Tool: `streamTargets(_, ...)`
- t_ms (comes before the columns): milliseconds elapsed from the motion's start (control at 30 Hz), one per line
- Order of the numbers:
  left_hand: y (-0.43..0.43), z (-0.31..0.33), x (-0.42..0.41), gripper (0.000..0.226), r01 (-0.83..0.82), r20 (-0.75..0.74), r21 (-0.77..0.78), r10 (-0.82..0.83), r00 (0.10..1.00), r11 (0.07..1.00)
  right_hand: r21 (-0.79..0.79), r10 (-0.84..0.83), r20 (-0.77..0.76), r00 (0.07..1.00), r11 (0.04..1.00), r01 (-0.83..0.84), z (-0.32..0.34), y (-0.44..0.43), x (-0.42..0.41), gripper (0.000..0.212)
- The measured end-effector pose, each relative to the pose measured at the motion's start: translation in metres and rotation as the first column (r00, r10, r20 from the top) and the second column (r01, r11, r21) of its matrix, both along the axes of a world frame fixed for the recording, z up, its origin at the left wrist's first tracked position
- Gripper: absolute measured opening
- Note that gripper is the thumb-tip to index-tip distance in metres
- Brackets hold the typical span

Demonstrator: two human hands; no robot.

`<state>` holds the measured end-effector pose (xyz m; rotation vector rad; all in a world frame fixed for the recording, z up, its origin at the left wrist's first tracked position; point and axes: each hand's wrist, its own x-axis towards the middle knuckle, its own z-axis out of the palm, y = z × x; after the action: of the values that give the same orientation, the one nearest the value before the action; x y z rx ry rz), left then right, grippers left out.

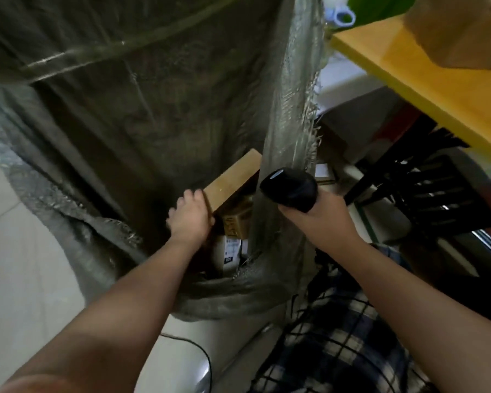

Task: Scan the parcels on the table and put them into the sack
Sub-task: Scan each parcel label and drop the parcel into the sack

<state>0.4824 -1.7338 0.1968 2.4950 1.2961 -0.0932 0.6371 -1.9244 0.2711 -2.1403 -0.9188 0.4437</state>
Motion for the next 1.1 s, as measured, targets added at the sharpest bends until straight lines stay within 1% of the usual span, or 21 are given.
streamTargets(67, 0.009, -0.003, 0.019, 0.067, 0.057, -0.062, 0.02, -0.055, 0.997, 0.998, 0.006, -0.013, 0.003, 1.0, 1.0, 0.013, -0.005, 0.002, 0.003, 0.022)
streamTargets(133, 0.014, -0.006, 0.033, 0.064, 0.104, -0.128, 0.075, -0.094, 0.987, 0.992, 0.008, -0.029, -0.01, 1.0, 1.0, 0.029, -0.007, 0.003, 0.006, 0.02)
streamTargets(167, 0.015, -0.005, 0.038, 0.06, 0.121, -0.128, 0.099, -0.108, 0.986, 0.988, 0.01, -0.045, -0.021, 0.999, 0.999, 0.045, -0.006, 0.002, 0.008, 0.021)
streamTargets(233, 0.013, 0.001, 0.046, 0.054, 0.148, -0.069, 0.123, -0.141, 0.988, 0.981, 0.026, -0.076, -0.05, 0.996, 0.997, 0.077, -0.003, -0.001, 0.012, 0.02)
streamTargets(300, 0.005, 0.013, 0.052, 0.052, 0.193, -0.007, 0.157, -0.195, 0.981, 0.969, 0.054, -0.103, -0.073, 0.992, 0.993, 0.108, 0.004, -0.006, 0.017, 0.018)
streamTargets(433, -0.027, 0.051, 0.063, 0.045, 0.275, 0.137, 0.242, -0.313, 0.94, 0.93, 0.092, -0.192, -0.084, 0.978, 0.976, 0.2, 0.019, -0.025, 0.026, 0.018)
streamTargets(633, -0.1, 0.118, 0.099, 0.046, 0.416, 0.188, 0.385, -0.511, 0.839, 0.824, 0.167, -0.337, -0.04, 0.941, 0.926, 0.339, 0.053, -0.095, 0.036, 0.018)
streamTargets(733, -0.144, 0.144, 0.126, 0.049, 0.5, 0.224, 0.413, -0.618, 0.754, 0.761, 0.244, -0.456, 0.034, 0.889, 0.867, 0.435, 0.081, -0.151, 0.041, 0.019)
streamTargets(800, -0.179, 0.161, 0.143, 0.049, 0.559, 0.257, 0.43, -0.69, 0.677, 0.709, 0.288, -0.534, 0.065, 0.843, 0.819, 0.496, 0.098, -0.194, 0.043, 0.013)
streamTargets(867, -0.217, 0.175, 0.162, 0.047, 0.617, 0.283, 0.452, -0.76, 0.585, 0.644, 0.341, -0.605, 0.084, 0.792, 0.764, 0.548, 0.115, -0.238, 0.044, 0.018)
streamTargets(933, -0.258, 0.187, 0.179, 0.046, 0.672, 0.294, 0.465, -0.817, 0.497, 0.576, 0.366, -0.679, 0.121, 0.725, 0.709, 0.603, 0.128, -0.277, 0.044, 0.023)
streamTargets(1100, -0.364, 0.211, 0.215, 0.045, 0.78, 0.321, 0.477, -0.907, 0.274, 0.404, 0.386, -0.816, 0.144, 0.559, 0.567, 0.728, 0.147, -0.372, 0.042, 0.021)
